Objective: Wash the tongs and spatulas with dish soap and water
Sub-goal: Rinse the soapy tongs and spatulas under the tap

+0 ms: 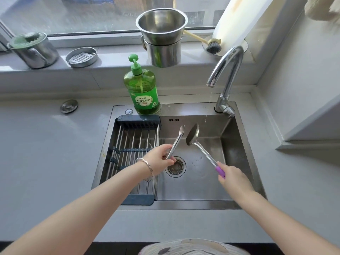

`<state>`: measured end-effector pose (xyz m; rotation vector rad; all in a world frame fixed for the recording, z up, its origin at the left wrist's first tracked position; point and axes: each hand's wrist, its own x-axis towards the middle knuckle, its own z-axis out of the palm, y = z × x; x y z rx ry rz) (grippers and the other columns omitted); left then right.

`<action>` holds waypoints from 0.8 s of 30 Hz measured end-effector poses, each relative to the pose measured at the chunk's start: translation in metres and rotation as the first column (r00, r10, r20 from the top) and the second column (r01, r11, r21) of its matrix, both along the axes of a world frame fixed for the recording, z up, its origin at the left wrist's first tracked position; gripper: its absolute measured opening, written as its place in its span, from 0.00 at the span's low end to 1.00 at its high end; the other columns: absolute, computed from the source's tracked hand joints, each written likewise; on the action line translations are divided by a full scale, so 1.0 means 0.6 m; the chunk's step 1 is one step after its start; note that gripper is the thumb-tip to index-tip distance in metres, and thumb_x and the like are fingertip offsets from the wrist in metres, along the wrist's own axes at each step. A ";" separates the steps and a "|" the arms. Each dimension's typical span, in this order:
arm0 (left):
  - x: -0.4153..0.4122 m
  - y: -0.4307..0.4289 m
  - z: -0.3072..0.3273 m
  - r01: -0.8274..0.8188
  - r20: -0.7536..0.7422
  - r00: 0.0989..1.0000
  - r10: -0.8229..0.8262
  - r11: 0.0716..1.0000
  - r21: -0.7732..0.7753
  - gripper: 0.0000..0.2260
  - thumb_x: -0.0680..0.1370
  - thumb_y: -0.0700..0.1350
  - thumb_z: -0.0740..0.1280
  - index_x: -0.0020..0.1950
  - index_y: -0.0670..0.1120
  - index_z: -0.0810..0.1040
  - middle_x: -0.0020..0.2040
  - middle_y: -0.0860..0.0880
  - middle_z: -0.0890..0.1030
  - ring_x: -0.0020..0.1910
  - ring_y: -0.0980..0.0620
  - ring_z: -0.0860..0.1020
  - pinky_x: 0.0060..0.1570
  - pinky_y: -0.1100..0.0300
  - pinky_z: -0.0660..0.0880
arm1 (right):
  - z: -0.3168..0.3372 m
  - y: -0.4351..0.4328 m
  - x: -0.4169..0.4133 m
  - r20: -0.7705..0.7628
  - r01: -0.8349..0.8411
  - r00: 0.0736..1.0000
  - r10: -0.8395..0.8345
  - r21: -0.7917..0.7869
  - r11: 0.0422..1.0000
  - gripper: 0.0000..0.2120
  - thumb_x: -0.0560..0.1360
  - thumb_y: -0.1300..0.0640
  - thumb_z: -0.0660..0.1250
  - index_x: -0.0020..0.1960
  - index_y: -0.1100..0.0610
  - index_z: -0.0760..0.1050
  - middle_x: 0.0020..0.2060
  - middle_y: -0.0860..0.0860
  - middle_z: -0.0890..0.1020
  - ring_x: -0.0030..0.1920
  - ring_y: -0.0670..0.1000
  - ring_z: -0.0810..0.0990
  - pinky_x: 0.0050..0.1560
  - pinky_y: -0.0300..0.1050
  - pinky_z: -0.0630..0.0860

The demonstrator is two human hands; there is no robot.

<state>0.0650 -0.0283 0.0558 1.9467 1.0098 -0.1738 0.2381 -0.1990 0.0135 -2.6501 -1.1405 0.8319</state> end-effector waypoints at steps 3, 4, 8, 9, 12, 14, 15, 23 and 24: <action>-0.040 0.020 -0.006 0.124 -0.123 0.987 -0.099 0.968 0.218 0.22 0.77 0.41 0.64 0.70 0.49 0.66 0.56 0.49 0.79 0.59 0.51 0.75 0.58 0.60 0.71 | -0.005 0.026 -0.022 -0.154 0.092 0.984 -0.089 0.009 0.996 0.06 0.73 0.64 0.59 0.43 0.63 0.74 0.35 0.58 0.75 0.36 0.56 0.69 0.35 0.43 0.62; -0.056 0.030 -0.012 0.186 -0.190 0.973 -0.130 0.931 0.315 0.21 0.78 0.41 0.63 0.70 0.49 0.66 0.56 0.48 0.78 0.58 0.49 0.74 0.60 0.58 0.71 | -0.006 0.031 -0.032 -0.181 0.118 0.977 -0.109 0.040 0.992 0.06 0.73 0.64 0.58 0.39 0.61 0.71 0.32 0.57 0.73 0.35 0.56 0.67 0.34 0.43 0.60; -0.111 0.066 -0.052 0.367 -0.427 0.889 -0.165 0.814 0.450 0.23 0.78 0.41 0.63 0.72 0.49 0.62 0.68 0.48 0.72 0.68 0.47 0.67 0.70 0.55 0.61 | 0.008 0.056 -0.078 -0.388 0.267 0.907 -0.162 0.233 0.935 0.05 0.76 0.60 0.60 0.50 0.56 0.75 0.32 0.53 0.74 0.29 0.52 0.70 0.27 0.39 0.68; -0.119 0.069 -0.064 0.380 -0.460 0.872 -0.167 0.824 0.421 0.24 0.78 0.41 0.63 0.73 0.48 0.62 0.69 0.48 0.71 0.68 0.47 0.67 0.70 0.56 0.60 | 0.013 0.065 -0.089 -0.455 0.316 0.873 -0.178 0.249 0.915 0.06 0.76 0.60 0.61 0.51 0.54 0.74 0.31 0.52 0.74 0.27 0.50 0.72 0.25 0.39 0.70; -0.129 0.079 -0.107 0.404 -0.521 0.835 -0.179 0.842 0.358 0.23 0.78 0.40 0.63 0.72 0.47 0.63 0.67 0.47 0.73 0.66 0.47 0.70 0.69 0.56 0.62 | 0.020 0.092 -0.117 -0.558 0.379 0.811 -0.176 0.273 0.884 0.07 0.76 0.60 0.62 0.52 0.53 0.74 0.29 0.52 0.74 0.25 0.49 0.73 0.25 0.38 0.73; -0.134 0.091 -0.139 0.391 -0.542 0.826 -0.154 0.849 0.356 0.24 0.77 0.38 0.63 0.72 0.46 0.62 0.67 0.46 0.73 0.66 0.46 0.70 0.69 0.56 0.62 | 0.019 0.104 -0.134 -0.573 0.386 0.800 -0.175 0.269 0.882 0.07 0.76 0.60 0.62 0.52 0.52 0.73 0.29 0.52 0.75 0.25 0.49 0.73 0.26 0.39 0.73; -0.137 0.097 -0.152 0.394 -0.567 0.810 -0.152 0.856 0.333 0.24 0.77 0.37 0.63 0.72 0.46 0.62 0.67 0.46 0.73 0.66 0.45 0.70 0.69 0.56 0.62 | 0.016 0.108 -0.142 -0.575 0.386 0.798 -0.177 0.263 0.884 0.07 0.76 0.60 0.62 0.52 0.51 0.73 0.29 0.51 0.75 0.25 0.48 0.73 0.26 0.38 0.73; -0.178 0.115 -0.202 0.416 -0.585 0.779 -0.228 0.885 0.209 0.19 0.76 0.35 0.63 0.66 0.43 0.66 0.68 0.43 0.68 0.62 0.43 0.72 0.59 0.52 0.70 | -0.021 0.145 -0.220 -0.644 0.400 0.741 -0.189 0.197 0.895 0.06 0.77 0.62 0.61 0.50 0.53 0.73 0.30 0.52 0.73 0.23 0.44 0.72 0.27 0.38 0.75; -0.187 0.116 -0.205 0.394 -0.554 0.804 -0.213 0.890 0.228 0.19 0.76 0.36 0.64 0.66 0.43 0.67 0.70 0.44 0.65 0.61 0.44 0.72 0.57 0.53 0.72 | -0.027 0.152 -0.230 -0.649 0.390 0.737 -0.188 0.180 0.903 0.05 0.77 0.62 0.61 0.49 0.53 0.73 0.30 0.51 0.72 0.23 0.43 0.72 0.28 0.38 0.75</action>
